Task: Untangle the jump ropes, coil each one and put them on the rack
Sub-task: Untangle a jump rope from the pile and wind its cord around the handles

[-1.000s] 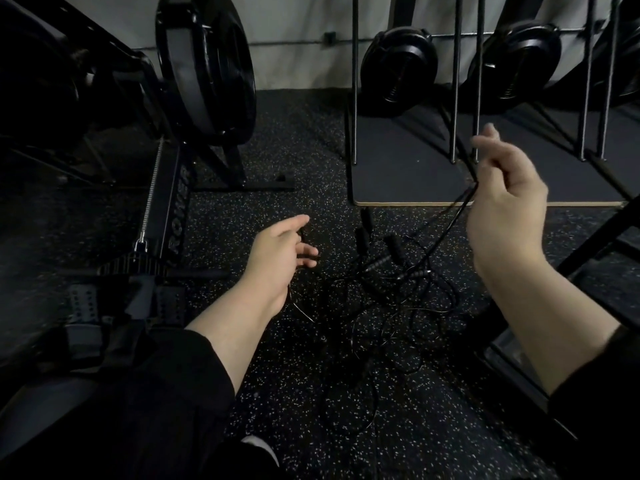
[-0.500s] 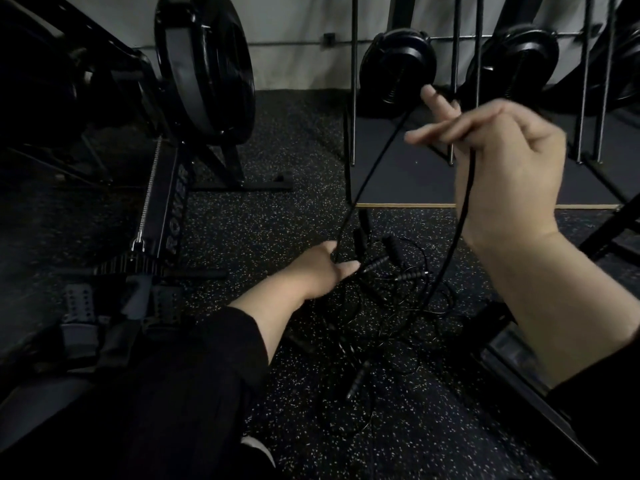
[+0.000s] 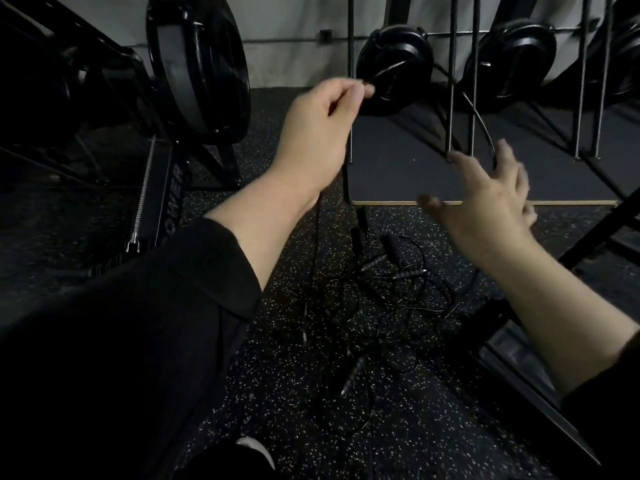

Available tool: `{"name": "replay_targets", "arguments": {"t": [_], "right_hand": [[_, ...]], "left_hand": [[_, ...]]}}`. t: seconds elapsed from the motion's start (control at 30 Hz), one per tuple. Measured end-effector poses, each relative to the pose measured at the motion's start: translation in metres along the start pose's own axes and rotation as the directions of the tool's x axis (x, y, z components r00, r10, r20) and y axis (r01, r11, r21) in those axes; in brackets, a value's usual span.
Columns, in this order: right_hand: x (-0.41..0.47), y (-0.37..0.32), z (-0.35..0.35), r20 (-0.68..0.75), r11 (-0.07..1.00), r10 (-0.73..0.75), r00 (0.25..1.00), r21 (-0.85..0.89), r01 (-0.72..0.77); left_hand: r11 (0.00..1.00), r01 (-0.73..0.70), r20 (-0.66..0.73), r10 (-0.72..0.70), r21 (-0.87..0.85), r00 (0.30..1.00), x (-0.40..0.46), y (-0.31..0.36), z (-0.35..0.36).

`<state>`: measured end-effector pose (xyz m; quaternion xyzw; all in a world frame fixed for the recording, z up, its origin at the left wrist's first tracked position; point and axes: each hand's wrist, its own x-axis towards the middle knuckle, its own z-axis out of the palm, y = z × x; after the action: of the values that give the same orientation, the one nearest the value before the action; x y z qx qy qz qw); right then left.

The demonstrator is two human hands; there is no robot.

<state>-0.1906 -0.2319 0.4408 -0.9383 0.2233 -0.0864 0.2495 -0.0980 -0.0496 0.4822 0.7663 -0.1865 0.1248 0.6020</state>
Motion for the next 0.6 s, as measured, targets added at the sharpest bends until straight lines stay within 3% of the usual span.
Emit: {"name": "replay_targets", "arguments": {"t": [0.03, 0.1, 0.17, 0.23, 0.3, 0.37, 0.43, 0.5, 0.6], "right_hand": [[-0.006, -0.001, 0.002, -0.084, 0.997, -0.059, 0.995, -0.045, 0.056], [-0.018, -0.013, 0.002, -0.252, 0.962, -0.251, 0.935, 0.041, 0.269], [-0.028, -0.027, 0.005, -0.137, 0.909, -0.321, 0.937, 0.233, 0.346], [-0.027, -0.039, 0.014, 0.001, 0.921, -0.322, 0.947, 0.231, 0.313], [-0.018, -0.045, 0.019, 0.033, 0.907, -0.343, 0.939, 0.271, 0.322], [-0.010, -0.049, 0.020, 0.060, 0.817, -0.367, 0.928, 0.499, 0.290], [-0.004, -0.048, 0.021, 0.040, 0.753, -0.385, 0.922, 0.591, 0.289], [0.001, -0.045, 0.025, 0.007, 0.766, -0.351, 0.936, 0.577, 0.283], [0.006, -0.039, 0.030, -0.083, 0.901, -0.228, 0.970, 0.358, 0.243]], "left_hand": [[0.999, -0.043, 0.020, 0.043, 0.020, 0.999, 0.004, 0.008, 0.000], [0.989, -0.131, 0.086, 0.125, 0.071, 0.988, 0.008, 0.021, 0.002], [0.980, -0.182, 0.168, 0.166, 0.085, 0.972, 0.006, 0.031, 0.009], [0.980, -0.189, 0.245, 0.168, 0.065, 0.955, 0.000, 0.035, 0.016], [0.980, -0.198, 0.290, 0.182, 0.027, 0.940, -0.007, 0.035, 0.021], [0.980, -0.198, 0.322, 0.190, -0.009, 0.927, -0.012, 0.034, 0.022], [0.982, -0.182, 0.337, 0.190, -0.056, 0.922, -0.015, 0.034, 0.021], [0.984, -0.154, 0.337, 0.177, -0.095, 0.925, -0.018, 0.032, 0.020], [0.990, -0.133, 0.266, 0.139, -0.042, 0.954, -0.021, 0.017, 0.016]]}}
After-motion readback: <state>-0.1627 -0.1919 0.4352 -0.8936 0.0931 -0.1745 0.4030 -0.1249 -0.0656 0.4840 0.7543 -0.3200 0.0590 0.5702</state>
